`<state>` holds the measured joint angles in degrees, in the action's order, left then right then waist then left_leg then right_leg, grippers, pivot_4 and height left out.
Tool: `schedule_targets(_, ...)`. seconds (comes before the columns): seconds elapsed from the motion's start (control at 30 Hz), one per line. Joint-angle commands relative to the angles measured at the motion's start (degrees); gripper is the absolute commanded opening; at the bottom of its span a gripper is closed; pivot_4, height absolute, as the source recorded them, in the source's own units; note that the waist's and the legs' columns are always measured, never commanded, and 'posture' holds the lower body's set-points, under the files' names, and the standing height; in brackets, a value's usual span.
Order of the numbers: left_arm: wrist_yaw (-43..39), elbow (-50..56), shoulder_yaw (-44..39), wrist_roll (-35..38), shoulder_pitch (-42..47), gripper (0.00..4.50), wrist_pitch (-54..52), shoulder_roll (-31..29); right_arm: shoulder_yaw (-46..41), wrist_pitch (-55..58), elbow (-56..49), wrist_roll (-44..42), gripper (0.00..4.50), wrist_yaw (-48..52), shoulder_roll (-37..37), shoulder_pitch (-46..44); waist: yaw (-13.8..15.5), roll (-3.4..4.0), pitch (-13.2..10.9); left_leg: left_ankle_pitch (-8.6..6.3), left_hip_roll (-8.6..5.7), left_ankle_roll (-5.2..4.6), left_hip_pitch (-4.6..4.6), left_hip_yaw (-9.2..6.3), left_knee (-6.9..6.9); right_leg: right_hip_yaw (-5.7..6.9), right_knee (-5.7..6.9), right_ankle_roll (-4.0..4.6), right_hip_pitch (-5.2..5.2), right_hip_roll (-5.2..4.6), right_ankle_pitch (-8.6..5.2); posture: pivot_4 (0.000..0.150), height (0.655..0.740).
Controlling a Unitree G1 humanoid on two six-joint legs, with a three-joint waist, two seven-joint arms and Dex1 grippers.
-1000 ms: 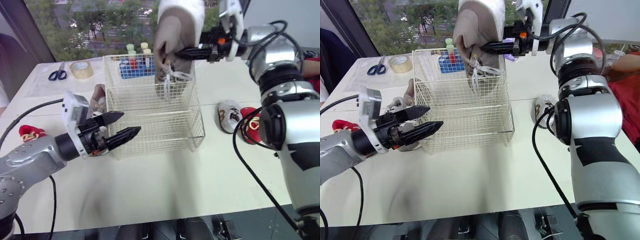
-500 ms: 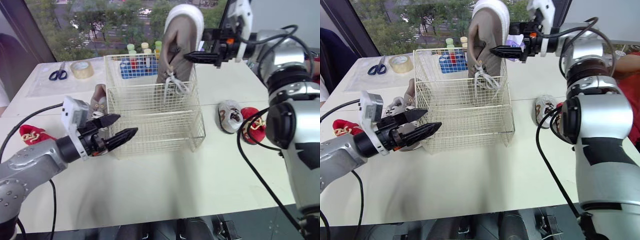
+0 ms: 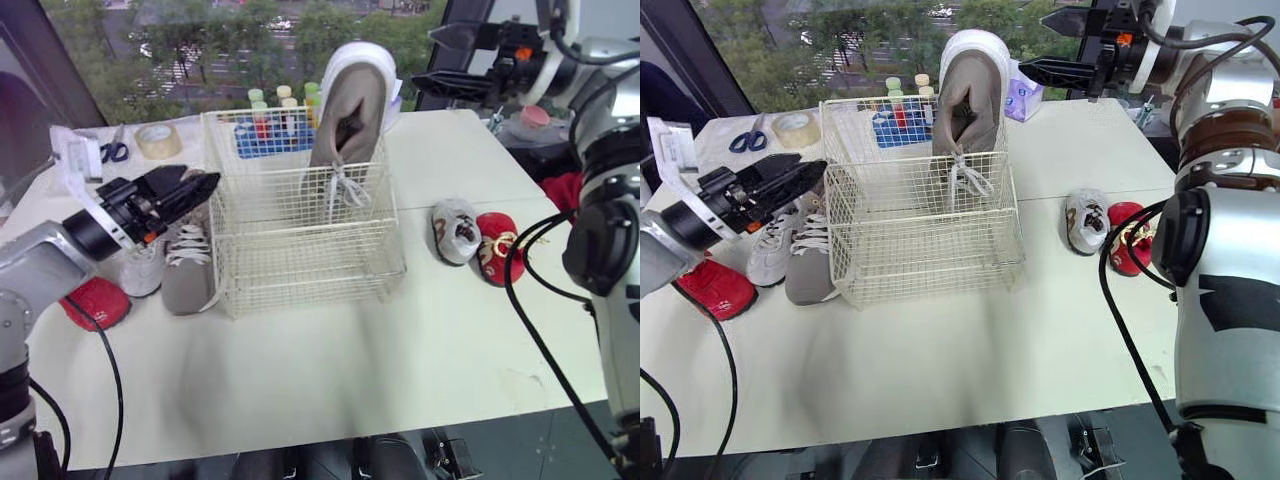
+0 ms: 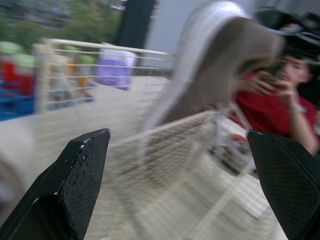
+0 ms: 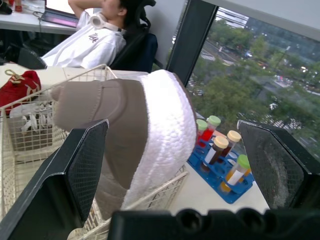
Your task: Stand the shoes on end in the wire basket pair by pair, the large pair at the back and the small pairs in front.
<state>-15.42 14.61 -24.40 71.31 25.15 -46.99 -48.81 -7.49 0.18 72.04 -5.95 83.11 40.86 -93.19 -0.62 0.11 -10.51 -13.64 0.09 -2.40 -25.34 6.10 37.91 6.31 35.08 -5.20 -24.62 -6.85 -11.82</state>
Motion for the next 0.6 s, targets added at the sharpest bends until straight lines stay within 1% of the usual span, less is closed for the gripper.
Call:
schedule_targets(0.03, 7.7, -5.2, -0.3, -5.6, 6.2, 4.50, -1.5, -2.3, -2.5, 6.4, -8.5, -3.9, 4.46, 3.2, 4.5, 0.8, 0.3, -0.03, 0.0, 0.00, -0.03, 0.00, -0.01, -0.03, 0.01, 0.01, 0.00, 0.00, 0.01, -0.03, 0.00, 0.150, 0.7400)
schedule_targets(0.1, 8.1, -10.0, 3.5, -9.1, 10.8, 4.50, -5.8, -4.7, -1.7, 16.8, -19.9, -7.3, 4.46, 6.9, 5.3, 5.1, 0.1, -0.06, 0.0, -0.01, -0.04, 0.00, -0.01, -0.04, 0.02, 0.01, 0.00, -0.01, 0.02, -0.03, 0.01, 0.150, 0.7400)
schedule_targets(0.17, 5.1, -16.7, 10.9, -15.3, 16.7, 4.50, -10.3, -7.7, 0.7, 30.4, -39.9, -13.6, 4.46, 9.0, 7.1, 14.1, 0.1, -0.08, 0.0, -0.02, -0.03, 0.00, 0.03, -0.05, 0.01, 0.03, 0.03, -0.01, 0.05, -0.03, 0.01, 0.150, 0.7400)
schedule_targets(0.27, -2.2, -28.8, 21.0, -24.6, 27.5, 4.50, -12.4, -7.8, 1.5, 46.4, -66.9, -22.9, 4.46, 6.9, 10.0, 26.6, 0.1, -0.04, 0.1, -0.01, -0.02, -0.02, 0.06, -0.10, 0.01, 0.09, 0.12, -0.02, 0.07, -0.02, 0.00, 0.150, 0.7400)
schedule_targets(0.33, -8.0, -38.8, 28.4, -32.2, 35.9, 4.50, -12.2, -6.2, 0.3, 53.2, -78.8, -27.8, 4.46, 3.1, 11.0, 32.4, 0.2, -0.04, 0.0, 0.02, -0.02, 0.00, 0.03, -0.08, 0.02, 0.11, 0.17, -0.02, 0.02, -0.01, 0.00, 0.150, 0.7400)
schedule_targets(0.4, -12.4, -49.8, 33.9, -39.6, 43.7, 4.50, -10.3, -3.5, -1.3, 57.0, -85.7, -30.8, 4.46, -0.7, 11.6, 36.4, 0.3, -0.07, 0.1, 0.02, -0.03, -0.01, -0.01, -0.04, 0.07, 0.11, 0.16, -0.03, -0.03, 0.00, 0.00, 0.150, 0.7400)
schedule_targets(0.5, -19.2, -63.1, 38.6, -48.4, 51.6, 4.50, -5.4, 0.0, -2.9, 59.4, -90.9, -33.4, 4.46, -5.5, 12.4, 40.2, 0.4, -0.18, 0.1, -0.05, -0.04, -0.12, -0.04, -0.01, 0.13, 0.11, 0.09, -0.03, -0.01, -0.02, 0.00, 0.150, 0.7400)
schedule_targets(0.6, -21.6, -77.9, 42.7, -58.0, 57.8, 4.50, 1.8, 5.5, -6.0, 60.9, -95.7, -35.2, 4.46, -10.5, 13.9, 45.3, 0.9, -0.24, 0.1, -0.11, -0.04, -0.21, -0.06, 0.04, 0.17, 0.10, 0.02, -0.04, -0.03, -0.08, 0.00, 0.150, 0.7400)
